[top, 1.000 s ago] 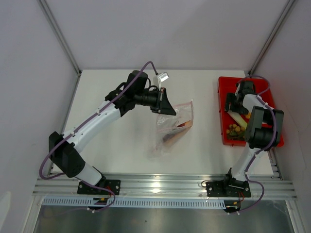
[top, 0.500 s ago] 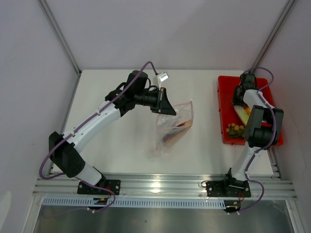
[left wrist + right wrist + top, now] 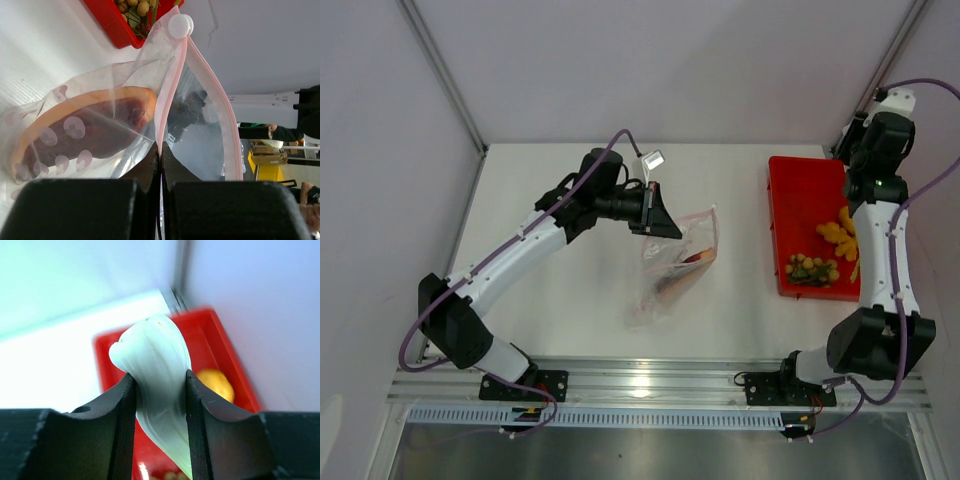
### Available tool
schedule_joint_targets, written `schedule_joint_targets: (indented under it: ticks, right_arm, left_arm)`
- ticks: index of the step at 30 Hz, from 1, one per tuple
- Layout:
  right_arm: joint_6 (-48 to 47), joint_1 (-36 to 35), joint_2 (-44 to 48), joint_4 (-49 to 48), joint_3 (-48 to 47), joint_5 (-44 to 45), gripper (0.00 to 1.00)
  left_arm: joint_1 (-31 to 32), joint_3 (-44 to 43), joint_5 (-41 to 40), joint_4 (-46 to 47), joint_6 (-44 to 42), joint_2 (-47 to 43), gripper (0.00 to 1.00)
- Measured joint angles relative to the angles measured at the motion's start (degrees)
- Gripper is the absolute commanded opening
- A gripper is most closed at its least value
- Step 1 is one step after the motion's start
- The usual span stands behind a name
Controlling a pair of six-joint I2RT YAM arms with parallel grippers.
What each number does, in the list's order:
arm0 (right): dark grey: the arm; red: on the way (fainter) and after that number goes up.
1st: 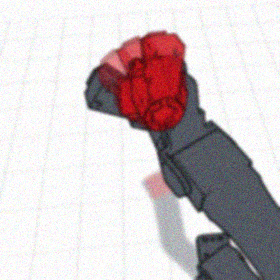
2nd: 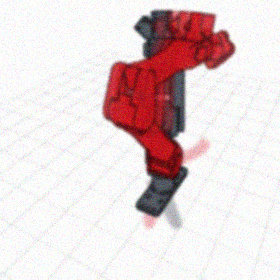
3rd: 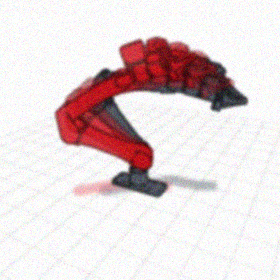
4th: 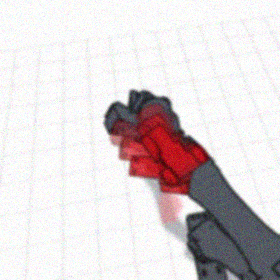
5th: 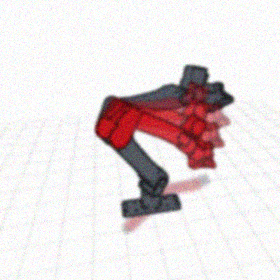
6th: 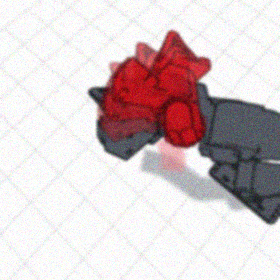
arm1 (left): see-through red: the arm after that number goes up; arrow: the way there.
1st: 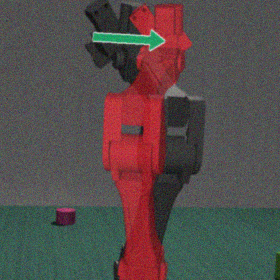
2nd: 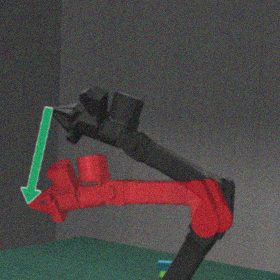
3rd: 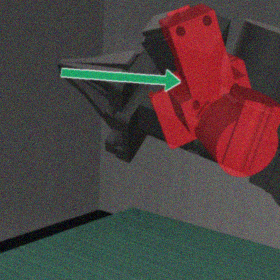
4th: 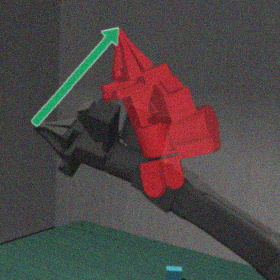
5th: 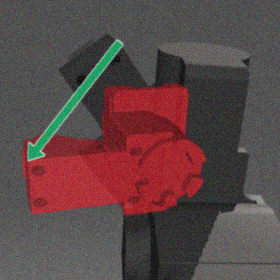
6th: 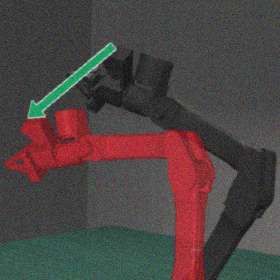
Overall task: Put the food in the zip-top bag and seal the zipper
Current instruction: Pick up the fake vegetable from the bin.
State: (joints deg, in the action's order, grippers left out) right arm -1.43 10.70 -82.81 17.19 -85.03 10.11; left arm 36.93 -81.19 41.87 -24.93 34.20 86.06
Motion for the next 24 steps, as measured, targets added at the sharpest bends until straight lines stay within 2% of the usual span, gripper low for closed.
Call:
schedule_joint_targets:
  ticks: [4, 9, 13, 18, 24]
  right_arm:
    - [4.1, -0.7, 6.1, -1.7, -0.7, -5.9, 0.00]
    - [14.6, -2.3, 15.5, -8.2, 3.7, -20.0, 0.00]
    - [23.7, -8.3, 20.0, -14.4, 4.3, -26.0, 0.00]
    - [30.8, -22.1, 22.4, -18.2, 3.8, -22.6, 0.00]
    - [35.7, -32.5, 23.6, -21.2, 3.8, -14.7, 0.00]
  left_arm:
    - [0.0, 0.1, -0.7, 0.0, 0.4, -0.8, 0.01]
    - [0.0, 0.1, -0.7, 0.4, 1.4, -1.0, 0.01]
    - [0.0, 0.1, -1.0, 0.4, 1.9, -1.0, 0.01]
    - [0.0, 0.1, -1.2, 0.5, 2.1, -1.1, 0.01]
    - [0.0, 0.1, -1.2, 0.6, 2.7, -1.6, 0.01]
